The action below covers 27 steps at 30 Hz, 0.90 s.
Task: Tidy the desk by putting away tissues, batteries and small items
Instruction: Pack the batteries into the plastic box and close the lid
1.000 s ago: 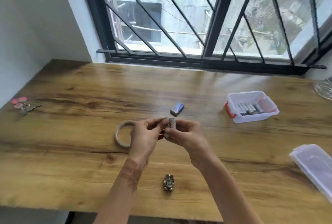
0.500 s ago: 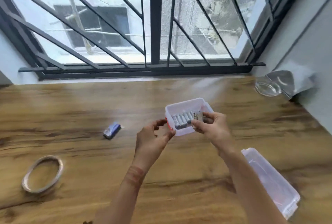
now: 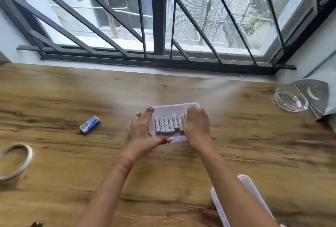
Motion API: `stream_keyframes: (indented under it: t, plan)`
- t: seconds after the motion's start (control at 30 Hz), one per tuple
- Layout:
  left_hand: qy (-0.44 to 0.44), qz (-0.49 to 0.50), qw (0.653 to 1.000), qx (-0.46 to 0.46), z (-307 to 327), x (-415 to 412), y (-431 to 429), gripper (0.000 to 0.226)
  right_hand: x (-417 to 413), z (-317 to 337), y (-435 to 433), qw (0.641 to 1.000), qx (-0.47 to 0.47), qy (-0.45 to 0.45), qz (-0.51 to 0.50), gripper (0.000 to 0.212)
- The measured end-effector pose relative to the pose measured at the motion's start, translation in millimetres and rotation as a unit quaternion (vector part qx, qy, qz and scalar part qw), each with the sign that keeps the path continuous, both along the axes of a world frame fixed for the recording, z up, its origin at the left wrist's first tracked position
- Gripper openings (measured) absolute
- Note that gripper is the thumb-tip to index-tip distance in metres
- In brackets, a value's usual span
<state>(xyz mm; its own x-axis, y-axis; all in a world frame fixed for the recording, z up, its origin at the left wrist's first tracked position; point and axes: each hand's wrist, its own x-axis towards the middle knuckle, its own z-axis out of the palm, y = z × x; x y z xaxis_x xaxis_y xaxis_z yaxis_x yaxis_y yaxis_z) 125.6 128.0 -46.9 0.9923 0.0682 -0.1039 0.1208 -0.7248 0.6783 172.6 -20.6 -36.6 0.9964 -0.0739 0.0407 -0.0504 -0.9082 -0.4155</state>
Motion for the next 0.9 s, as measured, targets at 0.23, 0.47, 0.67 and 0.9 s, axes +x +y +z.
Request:
stream_keyframes:
  t: [0.23,0.47,0.67,0.9]
  plan:
    - [-0.003,-0.009,1.000,0.013,-2,0,2,0.113,-6,-6,-3,0.998,-0.040,-0.044,0.022,0.007]
    - [-0.019,-0.031,0.999,0.026,-5,-1,5,0.111,-8,3,-2,0.969,0.215,0.081,0.090,0.014]
    - [-0.024,-0.027,0.999,0.015,-7,-2,6,0.111,-3,12,8,0.968,0.116,0.168,0.147,0.023]
    - [-0.028,-0.034,0.999,0.006,-10,-2,8,0.115,-2,9,18,0.966,0.100,0.175,0.163,0.019]
